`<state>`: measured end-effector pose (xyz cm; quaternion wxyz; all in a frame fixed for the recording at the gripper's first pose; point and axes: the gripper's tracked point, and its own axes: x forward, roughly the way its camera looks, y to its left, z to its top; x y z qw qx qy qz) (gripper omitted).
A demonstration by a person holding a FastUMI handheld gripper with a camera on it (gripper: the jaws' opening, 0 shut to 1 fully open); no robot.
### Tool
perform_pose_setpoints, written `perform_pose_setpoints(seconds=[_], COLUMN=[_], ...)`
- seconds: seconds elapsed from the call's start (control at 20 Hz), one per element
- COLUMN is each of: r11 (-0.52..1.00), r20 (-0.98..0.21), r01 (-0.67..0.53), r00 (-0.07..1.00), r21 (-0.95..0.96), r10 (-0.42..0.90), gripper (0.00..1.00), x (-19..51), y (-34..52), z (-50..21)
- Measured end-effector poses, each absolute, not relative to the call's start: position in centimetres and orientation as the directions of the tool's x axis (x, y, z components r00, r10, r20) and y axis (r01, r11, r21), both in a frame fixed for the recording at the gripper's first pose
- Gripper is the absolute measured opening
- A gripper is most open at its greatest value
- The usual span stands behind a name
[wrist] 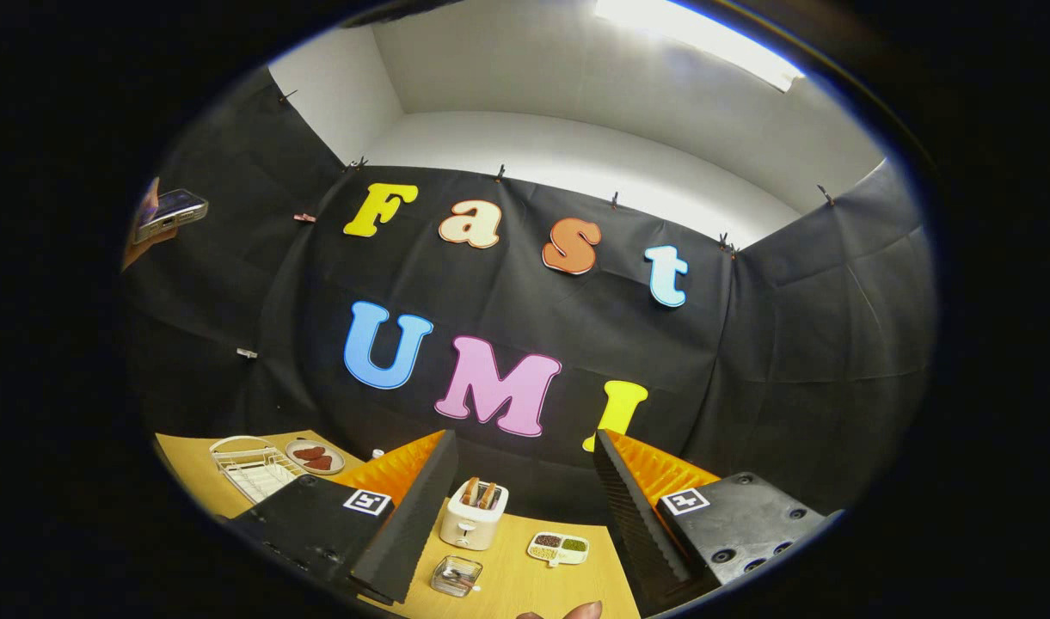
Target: Take the plate from the dish rack, then take the spoon from the basket and place it into the plate.
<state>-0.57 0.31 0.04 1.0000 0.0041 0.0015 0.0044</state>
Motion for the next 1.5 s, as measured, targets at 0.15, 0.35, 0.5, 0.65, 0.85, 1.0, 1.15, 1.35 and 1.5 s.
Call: perform_pose_setpoints(seconds=[0.15,0.35,0.5,0.65,0.85,1.0,1.15,1.35,1.5], r11=[1.000,0.999,0.994,0.981,0.965,0.950,0.942,0.947,0.956], r20=[-0.002,-0.003,-0.039,-0.140,-0.269,-0.371,-0.488,-0.631,-0.701], r01=[-0.015,-0.029,-0.086,-0.163,-0.227,-0.257,-0.237,-0.165,-0.140], r00=[1.000,1.000,0.995,0.974,0.929,0.877,0.809,0.712,0.654], r21=[0.014,0.041,0.068,0.101,0.133,0.177,0.239,0.277,0.257], r10=[0.015,0.029,0.088,0.177,0.255,0.307,0.328,0.308,0.284], gripper=[0.97,0.97,0.98,0.98,0.98,0.98,0.98,0.98,0.98], x=[-0.5,0.0,0.9,2.4,5.1,7.3,9.1,10.8,11.3], y=[0.7,1.6,3.9,7.3,12.2,16.9,20.9,24.8,27.0], z=[0.3,0.6,0.0,-2.2,-5.3,-8.0,-11.9,-17.8,-21.3])
